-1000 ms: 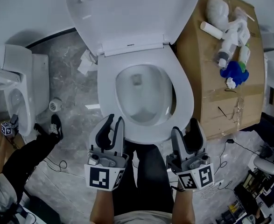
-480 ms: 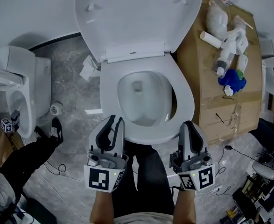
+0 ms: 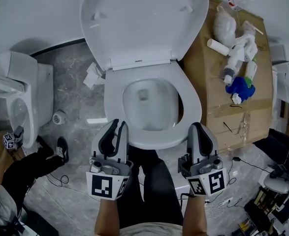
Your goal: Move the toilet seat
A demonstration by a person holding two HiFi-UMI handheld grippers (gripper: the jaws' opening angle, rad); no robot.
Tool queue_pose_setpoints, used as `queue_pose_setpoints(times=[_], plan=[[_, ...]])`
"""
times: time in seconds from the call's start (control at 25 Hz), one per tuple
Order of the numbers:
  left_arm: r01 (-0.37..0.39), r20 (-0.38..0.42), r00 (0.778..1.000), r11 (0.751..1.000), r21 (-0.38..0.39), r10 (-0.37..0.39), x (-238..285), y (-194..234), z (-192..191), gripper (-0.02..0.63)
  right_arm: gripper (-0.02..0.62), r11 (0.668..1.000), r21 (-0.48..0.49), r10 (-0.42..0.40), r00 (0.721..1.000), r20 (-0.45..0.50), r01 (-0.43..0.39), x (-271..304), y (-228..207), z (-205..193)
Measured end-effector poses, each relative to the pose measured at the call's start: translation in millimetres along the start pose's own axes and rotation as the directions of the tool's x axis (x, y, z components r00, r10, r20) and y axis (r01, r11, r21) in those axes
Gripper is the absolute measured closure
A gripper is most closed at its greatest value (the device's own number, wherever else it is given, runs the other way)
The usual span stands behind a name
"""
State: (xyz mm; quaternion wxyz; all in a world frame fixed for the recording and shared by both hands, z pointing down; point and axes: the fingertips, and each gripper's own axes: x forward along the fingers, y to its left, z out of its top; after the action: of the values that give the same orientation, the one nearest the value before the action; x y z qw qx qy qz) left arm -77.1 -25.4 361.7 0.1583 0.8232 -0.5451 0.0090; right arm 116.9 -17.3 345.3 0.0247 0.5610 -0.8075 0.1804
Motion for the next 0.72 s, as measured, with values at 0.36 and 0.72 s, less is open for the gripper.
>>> queue_pose_setpoints(times=[0.36,0.72], plan=[[-0.017,0.01,1.0,1.0,0.015,0.017,12.0,7.4,16.1,0.588,0.569,1.0,-0.01,0.014,1.0,0.004,-0.014,17.6,0.6,19.2],[-0.036,0.03,0.999,0.999,0.01,0.036,24.6,16.8,32.6,0.597,0.569,0.999,-0.023,0.032,0.999,0.016,-0.031,36.1,1.1,36.9]])
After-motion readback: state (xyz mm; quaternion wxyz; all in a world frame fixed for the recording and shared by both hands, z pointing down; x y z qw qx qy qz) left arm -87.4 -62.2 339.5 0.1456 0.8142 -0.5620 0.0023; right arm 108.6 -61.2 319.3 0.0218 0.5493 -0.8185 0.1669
